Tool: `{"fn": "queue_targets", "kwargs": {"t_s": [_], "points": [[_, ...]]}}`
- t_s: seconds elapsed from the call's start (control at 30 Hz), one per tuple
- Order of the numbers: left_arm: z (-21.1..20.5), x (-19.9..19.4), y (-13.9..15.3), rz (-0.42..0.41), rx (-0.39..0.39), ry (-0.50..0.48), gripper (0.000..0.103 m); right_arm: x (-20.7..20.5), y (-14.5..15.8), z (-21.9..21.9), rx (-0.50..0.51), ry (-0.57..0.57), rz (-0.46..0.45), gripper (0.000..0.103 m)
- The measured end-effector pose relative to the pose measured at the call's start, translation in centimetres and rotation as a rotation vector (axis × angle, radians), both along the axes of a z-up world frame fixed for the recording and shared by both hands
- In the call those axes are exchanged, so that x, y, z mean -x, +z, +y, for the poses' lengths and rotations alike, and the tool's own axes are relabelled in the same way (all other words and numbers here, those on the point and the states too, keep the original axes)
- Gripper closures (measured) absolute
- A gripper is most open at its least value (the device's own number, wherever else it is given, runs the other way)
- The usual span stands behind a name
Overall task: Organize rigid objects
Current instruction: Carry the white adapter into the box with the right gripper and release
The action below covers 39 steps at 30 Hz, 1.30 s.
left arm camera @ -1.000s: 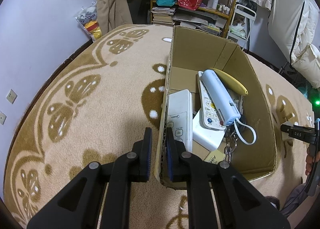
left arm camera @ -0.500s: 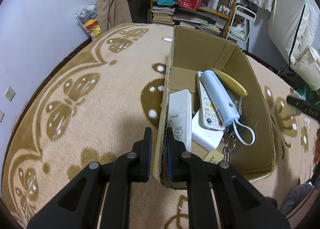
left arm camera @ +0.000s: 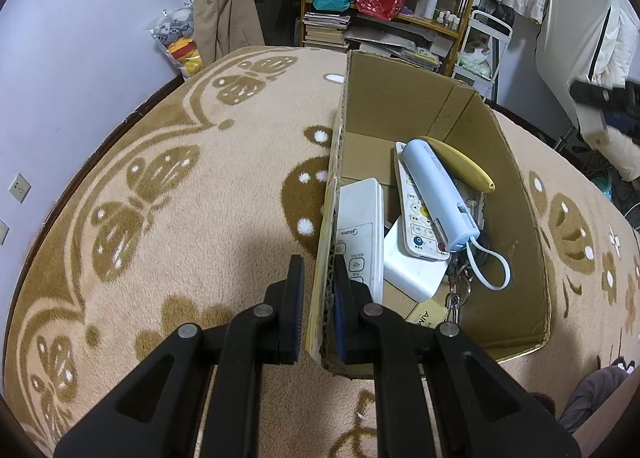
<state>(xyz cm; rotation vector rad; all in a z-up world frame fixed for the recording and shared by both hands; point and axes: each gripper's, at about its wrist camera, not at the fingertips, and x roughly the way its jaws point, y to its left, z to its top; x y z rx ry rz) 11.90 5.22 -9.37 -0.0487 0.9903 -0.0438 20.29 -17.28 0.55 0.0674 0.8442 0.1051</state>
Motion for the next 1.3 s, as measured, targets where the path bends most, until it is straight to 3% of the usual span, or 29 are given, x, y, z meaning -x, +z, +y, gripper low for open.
{"fn": "queue_targets", "kwargs": {"t_s": [0.3,0.5,1.03,1.3], "points": [[0.0,0.0,0.0,0.001,0.004,0.001,0.09,0.0,0.0,5.0,0.006,0.1,-0.002,0.055],[0.0,0.0,0.0,0.001,0.004,0.001,0.09,0.4,-2.3,7.0,0.016,0.139,0.045,0.054],[-0.3,0.0,-0.2,0.001,0.006,0.001,0.09,1.4,-7.0,8.6,0.021,0.146,0.096,0.054],[-0.4,0.1,-0.2,0.002,0.012,0.001,0.09,1.2,-7.2,8.7,-0.009,0.127,0.093,0.054]]}}
